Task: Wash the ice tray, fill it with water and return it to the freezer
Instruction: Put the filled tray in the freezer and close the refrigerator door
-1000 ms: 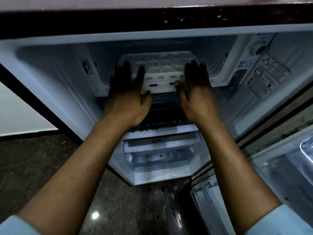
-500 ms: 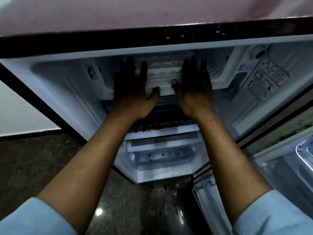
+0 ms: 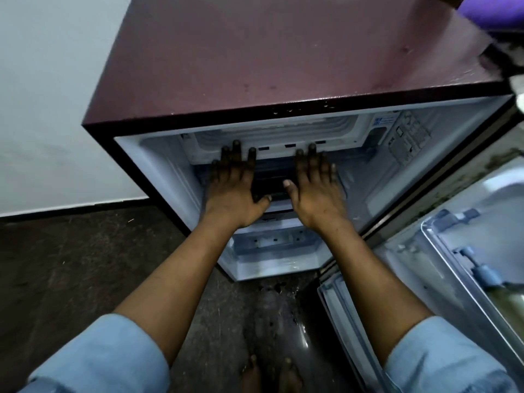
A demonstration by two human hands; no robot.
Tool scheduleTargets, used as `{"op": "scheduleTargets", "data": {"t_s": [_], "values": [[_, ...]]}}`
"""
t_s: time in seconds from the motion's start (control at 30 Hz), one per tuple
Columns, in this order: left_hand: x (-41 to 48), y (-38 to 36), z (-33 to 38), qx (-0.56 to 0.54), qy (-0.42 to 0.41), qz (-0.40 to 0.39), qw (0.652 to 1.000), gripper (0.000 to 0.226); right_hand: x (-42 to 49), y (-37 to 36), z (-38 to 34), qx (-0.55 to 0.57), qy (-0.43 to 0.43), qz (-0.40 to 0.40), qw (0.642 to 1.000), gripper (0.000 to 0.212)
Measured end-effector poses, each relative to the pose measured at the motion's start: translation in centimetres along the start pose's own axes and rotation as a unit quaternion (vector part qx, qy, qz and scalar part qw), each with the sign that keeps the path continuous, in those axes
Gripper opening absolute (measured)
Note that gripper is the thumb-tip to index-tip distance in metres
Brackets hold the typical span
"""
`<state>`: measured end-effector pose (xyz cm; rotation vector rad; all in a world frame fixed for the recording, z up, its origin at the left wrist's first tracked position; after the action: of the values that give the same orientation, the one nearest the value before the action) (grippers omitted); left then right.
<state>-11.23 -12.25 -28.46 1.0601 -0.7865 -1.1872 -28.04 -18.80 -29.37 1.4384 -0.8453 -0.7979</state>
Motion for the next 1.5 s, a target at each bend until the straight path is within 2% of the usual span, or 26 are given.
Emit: {"op": "scheduleTargets", "data": {"t_s": [0.13, 0.23, 0.47, 0.7, 0.83, 0.97, 1.17, 1.5], "values": [[-3.5, 0.3, 0.5, 0.01, 0.015, -0.045, 0.999, 0.099, -4.2, -0.2, -0.2, 0.017, -0.004, -0.058, 0.998, 0.079], [-6.5, 1.2, 1.1, 0.053, -0.002, -0.029, 0.998, 0.1, -7.7, 1.0, 0.2, 0.025, -0.023, -0.083, 0.996, 0.084], [-13.9, 2.9, 4.6, 0.093, -0.101, -0.048, 0.989, 0.095, -17.2, 8.9, -0.9, 0.075, -0.037, 0.011, 0.996, 0.089], [-19.2, 3.5, 10.4, 0.067, -0.198, -0.058, 0.976, 0.087, -24.9, 13.4, -0.2, 0.026, -0.038, 0.011, 0.999, 0.085], [-20.4, 3.0, 13.7, 0.069, -0.277, -0.067, 0.956, 0.084, -28.1, 15.4, 1.5, -0.01, -0.059, 0.031, 0.998, 0.08], [-19.5, 3.7, 17.5, 0.073, -0.339, -0.063, 0.936, 0.084, -31.3, 17.1, 4.2, -0.03, -0.131, 0.048, 0.99, 0.084], [-18.9, 5.7, 22.7, 0.073, -0.421, -0.06, 0.902, 0.084, -36.4, 19.6, 7.1, -0.029, -0.265, 0.11, 0.958, 0.082], [-22.4, 6.1, 30.8, 0.04, -0.564, -0.059, 0.823, 0.086, -44.8, 22.8, 8.0, -0.046, -0.428, 0.124, 0.894, 0.088]]}}
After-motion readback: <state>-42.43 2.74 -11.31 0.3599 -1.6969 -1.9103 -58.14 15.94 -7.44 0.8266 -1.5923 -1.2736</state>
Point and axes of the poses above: each hand's wrist, its own x-axis towards the middle knuckle, its own y-axis out of the back of the hand, z = x × y, the point moved 9 cm from there along x, towards the middle knuckle, and after that the axes turned 11 degrees about -x, right-handed, at the moved point
